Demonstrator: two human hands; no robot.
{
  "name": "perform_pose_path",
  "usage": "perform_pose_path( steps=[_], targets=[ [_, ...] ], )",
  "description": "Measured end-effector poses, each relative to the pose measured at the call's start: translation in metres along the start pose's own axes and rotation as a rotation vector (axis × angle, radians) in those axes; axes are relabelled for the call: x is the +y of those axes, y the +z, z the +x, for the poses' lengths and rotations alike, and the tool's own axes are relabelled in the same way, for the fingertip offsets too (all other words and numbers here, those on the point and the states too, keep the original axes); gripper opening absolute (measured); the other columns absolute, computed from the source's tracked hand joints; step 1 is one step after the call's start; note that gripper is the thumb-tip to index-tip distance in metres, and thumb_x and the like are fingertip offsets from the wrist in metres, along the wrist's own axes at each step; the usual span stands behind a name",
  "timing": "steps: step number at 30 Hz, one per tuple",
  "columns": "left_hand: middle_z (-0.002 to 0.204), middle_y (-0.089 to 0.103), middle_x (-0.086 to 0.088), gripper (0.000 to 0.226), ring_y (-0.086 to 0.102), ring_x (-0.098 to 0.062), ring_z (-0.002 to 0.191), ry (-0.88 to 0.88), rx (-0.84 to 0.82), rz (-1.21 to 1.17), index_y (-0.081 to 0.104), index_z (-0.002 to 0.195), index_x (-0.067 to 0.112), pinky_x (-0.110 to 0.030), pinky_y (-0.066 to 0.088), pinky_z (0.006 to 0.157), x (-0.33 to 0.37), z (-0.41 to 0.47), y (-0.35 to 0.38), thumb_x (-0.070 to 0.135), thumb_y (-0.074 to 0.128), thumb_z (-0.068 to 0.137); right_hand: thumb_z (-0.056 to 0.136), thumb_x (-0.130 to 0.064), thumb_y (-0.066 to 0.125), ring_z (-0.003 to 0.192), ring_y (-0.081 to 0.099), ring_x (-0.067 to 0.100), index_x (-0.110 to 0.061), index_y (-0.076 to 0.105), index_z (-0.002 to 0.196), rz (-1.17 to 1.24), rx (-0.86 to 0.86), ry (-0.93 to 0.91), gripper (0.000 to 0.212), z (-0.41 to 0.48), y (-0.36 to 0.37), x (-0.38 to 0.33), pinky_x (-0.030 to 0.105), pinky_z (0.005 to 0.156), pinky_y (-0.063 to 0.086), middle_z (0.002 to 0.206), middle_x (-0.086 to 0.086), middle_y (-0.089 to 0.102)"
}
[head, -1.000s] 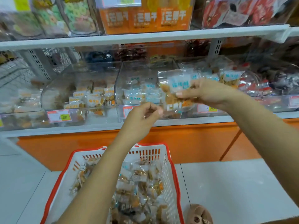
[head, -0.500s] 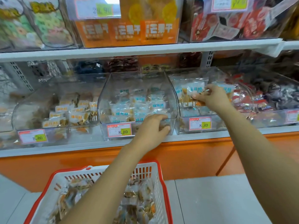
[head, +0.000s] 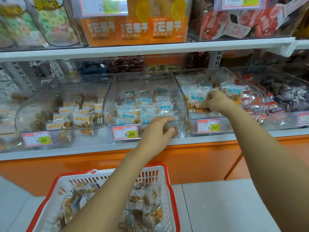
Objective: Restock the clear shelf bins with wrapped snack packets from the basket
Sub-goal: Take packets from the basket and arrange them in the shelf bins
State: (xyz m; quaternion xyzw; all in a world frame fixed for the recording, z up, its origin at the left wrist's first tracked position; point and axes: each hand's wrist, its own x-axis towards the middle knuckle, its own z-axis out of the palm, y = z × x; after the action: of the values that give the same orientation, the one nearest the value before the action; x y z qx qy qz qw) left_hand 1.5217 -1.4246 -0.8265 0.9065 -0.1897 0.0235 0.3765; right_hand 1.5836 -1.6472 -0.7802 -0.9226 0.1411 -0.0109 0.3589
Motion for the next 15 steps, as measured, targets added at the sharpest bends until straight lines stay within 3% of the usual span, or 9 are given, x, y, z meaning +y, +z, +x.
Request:
perform_pose_path(
  steps=[4, 6, 9, 13, 15],
  targets=[
    [0.132, 0.051, 0.008, 0.036, 0.044, 0.001, 0.099, 0.001, -0.002, 0.007, 0.052, 0.132, 0.028, -0.017, 0.036, 0.086, -0.003, -0.004, -0.004, 0.024, 0.052, 0.097, 0.084, -0.025, 0.072, 0.067, 0.052, 0.016, 0.001, 0.06, 0.099, -0.089, -0.067, -0.029, 0.032, -0.008, -0.014, 0.003, 0.027, 0.064, 0.043, 0.087, 0.009, 0.061],
    [0.132, 0.052, 0.008, 0.035, 0.044, 0.002, 0.102, -0.001, -0.017, 0.01, 0.054, 0.131, 0.026, -0.015, 0.034, 0.087, -0.004, -0.004, -0.007, 0.023, 0.053, 0.096, 0.089, -0.027, 0.067, 0.067, 0.049, 0.016, -0.005, 0.056, 0.091, -0.148, -0.068, -0.063, 0.025, -0.011, -0.017, 0.004, 0.027, 0.062, 0.04, 0.085, 0.007, 0.058],
    [0.131, 0.053, 0.008, 0.034, 0.045, 0.001, 0.1, -0.009, -0.028, 0.027, 0.055, 0.13, 0.025, -0.015, 0.034, 0.085, -0.003, -0.004, -0.009, 0.023, 0.054, 0.096, 0.095, -0.027, 0.057, 0.077, 0.051, 0.02, -0.006, 0.051, 0.101, -0.224, -0.088, -0.074, 0.023, -0.011, -0.013, 0.001, 0.033, 0.073, 0.04, 0.086, 0.005, 0.055],
    [0.129, 0.055, 0.008, 0.034, 0.045, 0.001, 0.099, -0.005, -0.002, 0.039, 0.054, 0.13, 0.024, -0.015, 0.035, 0.084, -0.001, -0.006, -0.007, 0.023, 0.054, 0.096, 0.098, -0.016, 0.046, 0.067, 0.047, 0.017, -0.002, 0.05, 0.107, -0.392, -0.111, -0.027, 0.017, -0.008, -0.002, -0.011, 0.029, 0.057, 0.037, 0.079, 0.005, 0.05],
    [0.129, 0.054, 0.01, 0.035, 0.045, 0.002, 0.1, 0.002, 0.01, 0.035, 0.054, 0.131, 0.023, -0.011, 0.034, 0.082, 0.0, -0.009, -0.006, 0.022, 0.053, 0.096, 0.099, -0.016, 0.044, 0.076, 0.05, 0.021, 0.0, 0.054, 0.112, -0.499, -0.107, 0.013, 0.023, -0.005, 0.004, -0.017, 0.029, 0.065, 0.042, 0.086, 0.007, 0.053]
  ],
)
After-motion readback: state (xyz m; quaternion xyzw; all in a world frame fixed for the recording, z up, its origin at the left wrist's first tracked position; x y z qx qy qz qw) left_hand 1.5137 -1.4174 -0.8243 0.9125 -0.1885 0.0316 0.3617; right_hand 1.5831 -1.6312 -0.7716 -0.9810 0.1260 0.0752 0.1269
